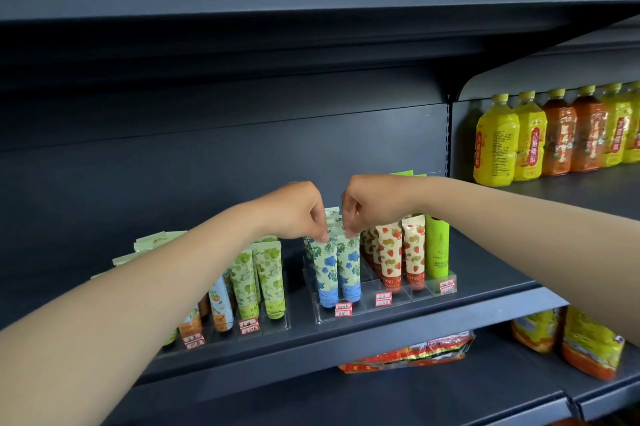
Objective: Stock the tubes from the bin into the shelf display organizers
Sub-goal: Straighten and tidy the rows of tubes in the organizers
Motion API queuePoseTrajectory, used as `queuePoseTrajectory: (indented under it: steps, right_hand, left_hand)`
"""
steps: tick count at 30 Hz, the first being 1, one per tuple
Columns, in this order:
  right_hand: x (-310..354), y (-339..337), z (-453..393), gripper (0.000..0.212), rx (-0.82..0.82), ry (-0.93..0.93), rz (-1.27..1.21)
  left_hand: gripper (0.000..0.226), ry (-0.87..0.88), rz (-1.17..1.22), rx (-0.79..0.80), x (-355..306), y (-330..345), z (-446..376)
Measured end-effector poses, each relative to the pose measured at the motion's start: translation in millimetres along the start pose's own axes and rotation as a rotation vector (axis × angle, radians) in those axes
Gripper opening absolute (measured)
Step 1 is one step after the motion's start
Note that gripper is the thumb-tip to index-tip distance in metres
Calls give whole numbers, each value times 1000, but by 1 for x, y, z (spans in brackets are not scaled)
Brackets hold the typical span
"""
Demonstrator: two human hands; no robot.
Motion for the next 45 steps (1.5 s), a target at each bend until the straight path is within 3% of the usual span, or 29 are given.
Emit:
queuePoseTrajectory:
  steps: [15,25,29,35,45]
  right_hand:
    - [0,-3,1,5,40,4,-2]
    - [11,-26,-11,5,-77,5,-94]
    - [19,-27,-25,11,-111,-6,-121]
    - [30,-16,-55,3,-132,-14,-148]
    - [40,15,-117,17,-85,11,-84]
  left_hand:
    - [5,-26,37,13,5,3,-1]
    - [12,-28,78,-29,16,-22,7]
    - [8,-69,72,-83,37,-39,11]
    - [7,-158,67,-189,89,-55,12]
    - [21,-202,-34,-48,150,-25,-8]
Point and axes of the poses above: each hand's wrist, its own z-axis away from the middle knuckle, its own y-axis out of the palm, x = y × z, the point moved 7 cm from there along -z, towards the middle knuckle, and after that the axes turned 9 degrees about -x, right-handed, at the moved point
